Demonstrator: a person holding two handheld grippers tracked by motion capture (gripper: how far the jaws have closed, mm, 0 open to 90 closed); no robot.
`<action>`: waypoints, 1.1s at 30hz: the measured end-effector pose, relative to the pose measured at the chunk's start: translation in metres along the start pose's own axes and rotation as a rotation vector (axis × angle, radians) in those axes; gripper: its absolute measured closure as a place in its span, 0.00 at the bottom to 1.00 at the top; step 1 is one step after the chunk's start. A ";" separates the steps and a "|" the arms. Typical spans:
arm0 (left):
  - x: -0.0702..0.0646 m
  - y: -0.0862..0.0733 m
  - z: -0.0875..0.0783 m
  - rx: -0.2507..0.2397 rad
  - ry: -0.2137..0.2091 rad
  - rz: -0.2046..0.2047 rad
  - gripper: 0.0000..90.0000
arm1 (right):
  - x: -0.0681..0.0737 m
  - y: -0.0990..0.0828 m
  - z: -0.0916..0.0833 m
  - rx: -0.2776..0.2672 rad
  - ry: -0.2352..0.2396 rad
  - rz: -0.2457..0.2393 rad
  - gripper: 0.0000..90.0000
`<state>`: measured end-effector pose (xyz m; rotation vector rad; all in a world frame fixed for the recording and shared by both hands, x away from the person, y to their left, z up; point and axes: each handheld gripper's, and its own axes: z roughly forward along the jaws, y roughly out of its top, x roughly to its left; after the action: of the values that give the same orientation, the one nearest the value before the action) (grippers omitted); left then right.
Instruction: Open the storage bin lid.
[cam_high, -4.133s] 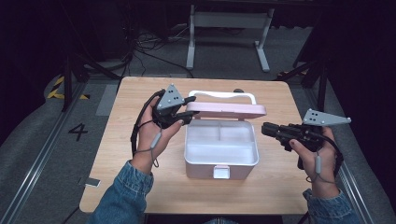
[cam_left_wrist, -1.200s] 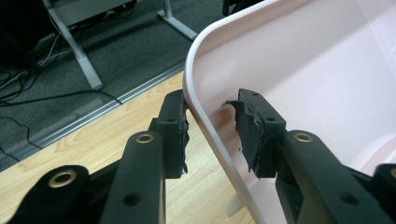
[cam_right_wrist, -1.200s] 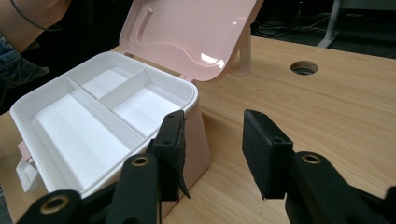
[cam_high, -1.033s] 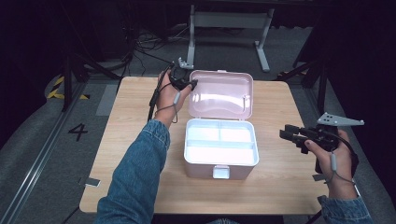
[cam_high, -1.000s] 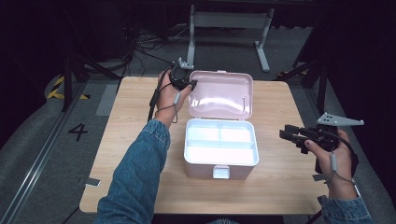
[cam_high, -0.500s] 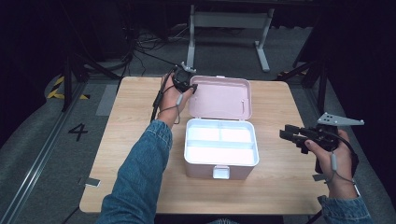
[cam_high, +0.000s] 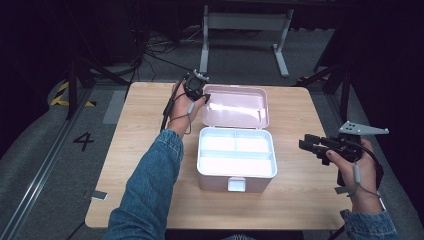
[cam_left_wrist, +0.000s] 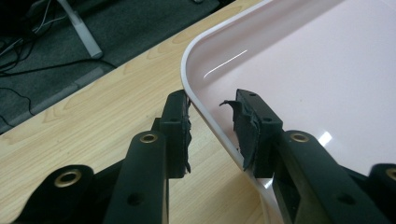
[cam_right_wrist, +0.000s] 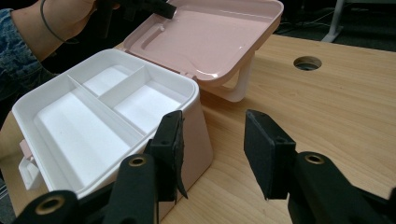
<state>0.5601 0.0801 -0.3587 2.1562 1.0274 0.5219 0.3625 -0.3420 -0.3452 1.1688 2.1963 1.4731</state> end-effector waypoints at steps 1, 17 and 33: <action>0.000 0.000 0.000 0.007 -0.001 0.003 0.74 | 0.000 0.000 0.000 0.001 -0.002 0.001 0.65; 0.000 -0.008 0.012 0.058 -0.017 -0.002 0.71 | -0.001 -0.002 0.003 0.021 0.005 0.002 0.65; 0.002 -0.011 0.008 0.097 -0.095 -0.053 0.40 | -0.002 -0.002 0.005 0.029 0.007 0.006 0.64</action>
<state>0.5602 0.0841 -0.3720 2.2097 1.0734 0.3477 0.3651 -0.3405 -0.3499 1.1819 2.2279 1.4537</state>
